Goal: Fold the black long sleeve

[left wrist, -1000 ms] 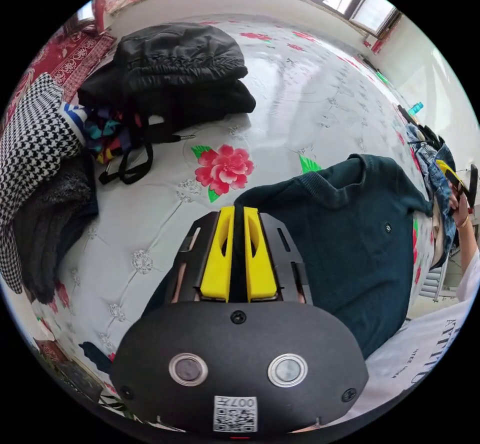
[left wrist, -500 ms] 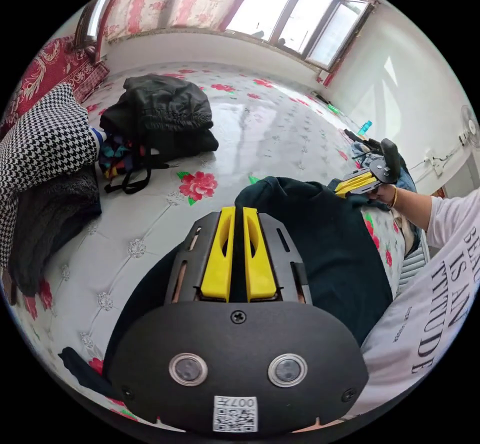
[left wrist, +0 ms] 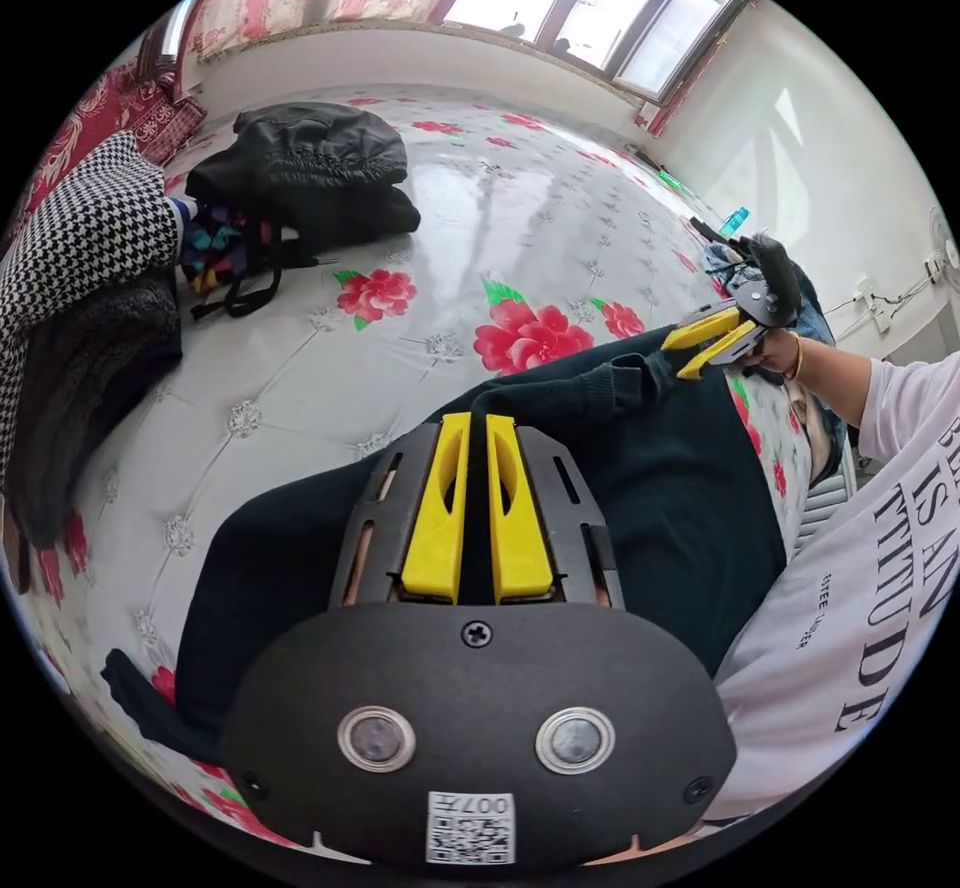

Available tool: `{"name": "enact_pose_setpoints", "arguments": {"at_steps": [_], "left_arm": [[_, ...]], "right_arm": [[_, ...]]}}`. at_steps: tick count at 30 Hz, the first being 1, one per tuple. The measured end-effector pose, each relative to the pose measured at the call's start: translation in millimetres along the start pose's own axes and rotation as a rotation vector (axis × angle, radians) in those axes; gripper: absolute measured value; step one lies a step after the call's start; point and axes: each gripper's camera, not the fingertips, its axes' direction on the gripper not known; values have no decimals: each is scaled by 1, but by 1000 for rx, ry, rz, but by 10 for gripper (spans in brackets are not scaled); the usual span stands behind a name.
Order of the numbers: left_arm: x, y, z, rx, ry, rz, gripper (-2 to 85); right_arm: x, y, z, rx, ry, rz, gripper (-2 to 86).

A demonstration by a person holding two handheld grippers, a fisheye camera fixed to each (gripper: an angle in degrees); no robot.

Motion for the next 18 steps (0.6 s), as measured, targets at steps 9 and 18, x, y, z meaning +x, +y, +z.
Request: {"name": "enact_pose_setpoints", "arguments": {"at_steps": [9,18], "left_arm": [[-44,-64,34,98,-111,-292,4],[-31,25,-6,219,-191,-459,61]], "right_arm": [[71,-56,-102,285,416,247,4],[5,-27,-65,278,334,301,1]]}}
